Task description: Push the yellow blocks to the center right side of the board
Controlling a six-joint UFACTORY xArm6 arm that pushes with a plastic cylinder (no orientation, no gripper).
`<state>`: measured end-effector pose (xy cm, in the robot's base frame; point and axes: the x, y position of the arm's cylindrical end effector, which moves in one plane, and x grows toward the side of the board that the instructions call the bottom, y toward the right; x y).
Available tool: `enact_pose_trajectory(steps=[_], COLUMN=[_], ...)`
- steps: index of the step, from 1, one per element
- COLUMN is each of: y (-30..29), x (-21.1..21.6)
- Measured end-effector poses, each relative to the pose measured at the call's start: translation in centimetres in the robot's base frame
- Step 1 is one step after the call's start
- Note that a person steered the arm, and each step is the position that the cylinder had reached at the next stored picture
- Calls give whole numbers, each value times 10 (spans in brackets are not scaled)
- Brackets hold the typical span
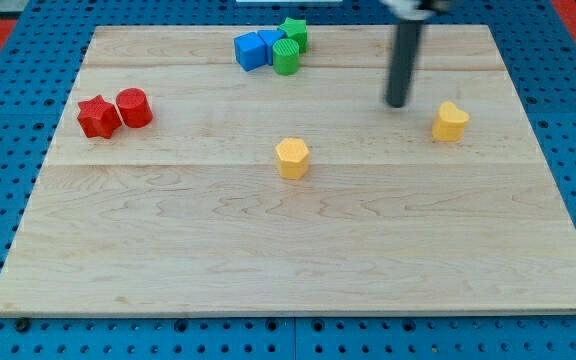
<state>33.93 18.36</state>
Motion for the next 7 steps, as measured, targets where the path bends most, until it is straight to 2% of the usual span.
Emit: enact_pose_trajectory(steps=[1,2,3,4,5,6,7], y=[96,33,5,79,-21,-134,-159], x=[12,35,39,127,198,166,136])
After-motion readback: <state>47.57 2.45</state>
